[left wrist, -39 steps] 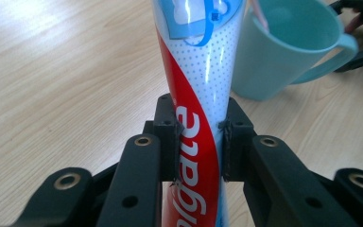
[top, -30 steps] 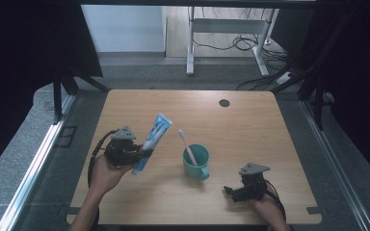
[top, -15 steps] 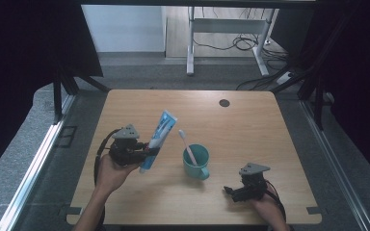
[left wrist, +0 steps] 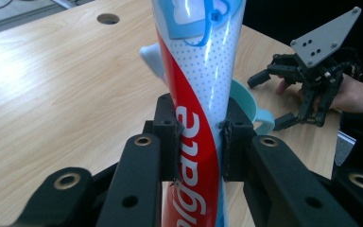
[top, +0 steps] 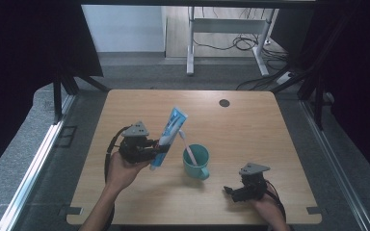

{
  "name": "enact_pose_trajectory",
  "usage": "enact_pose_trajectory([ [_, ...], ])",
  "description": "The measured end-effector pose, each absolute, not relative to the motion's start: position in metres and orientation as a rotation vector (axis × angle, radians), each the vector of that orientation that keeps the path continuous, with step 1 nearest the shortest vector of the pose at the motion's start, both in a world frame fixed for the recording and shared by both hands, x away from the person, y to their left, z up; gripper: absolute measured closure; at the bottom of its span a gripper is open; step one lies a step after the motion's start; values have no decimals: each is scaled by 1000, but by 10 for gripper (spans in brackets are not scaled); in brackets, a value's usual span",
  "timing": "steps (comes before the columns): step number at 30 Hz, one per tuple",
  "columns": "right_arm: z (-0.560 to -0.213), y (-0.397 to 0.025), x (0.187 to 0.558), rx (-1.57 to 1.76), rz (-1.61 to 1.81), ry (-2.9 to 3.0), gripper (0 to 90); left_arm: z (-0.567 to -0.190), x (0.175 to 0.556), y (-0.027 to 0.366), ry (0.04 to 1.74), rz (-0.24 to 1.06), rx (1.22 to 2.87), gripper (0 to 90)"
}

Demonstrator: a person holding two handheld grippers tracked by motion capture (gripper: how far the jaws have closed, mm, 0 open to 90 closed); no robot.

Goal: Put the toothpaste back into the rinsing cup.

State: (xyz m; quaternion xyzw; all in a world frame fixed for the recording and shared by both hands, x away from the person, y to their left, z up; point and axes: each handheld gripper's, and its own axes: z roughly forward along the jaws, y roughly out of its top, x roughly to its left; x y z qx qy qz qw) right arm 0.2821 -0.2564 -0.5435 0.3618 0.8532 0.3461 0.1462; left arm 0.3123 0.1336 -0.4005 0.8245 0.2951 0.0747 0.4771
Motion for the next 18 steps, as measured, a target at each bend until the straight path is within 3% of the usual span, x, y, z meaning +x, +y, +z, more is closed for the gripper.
enact_pose_trajectory([
  [18, -543, -256, 282, 1044, 997, 2457, 0, -398, 321, 99, 694, 194, 1983, 732],
])
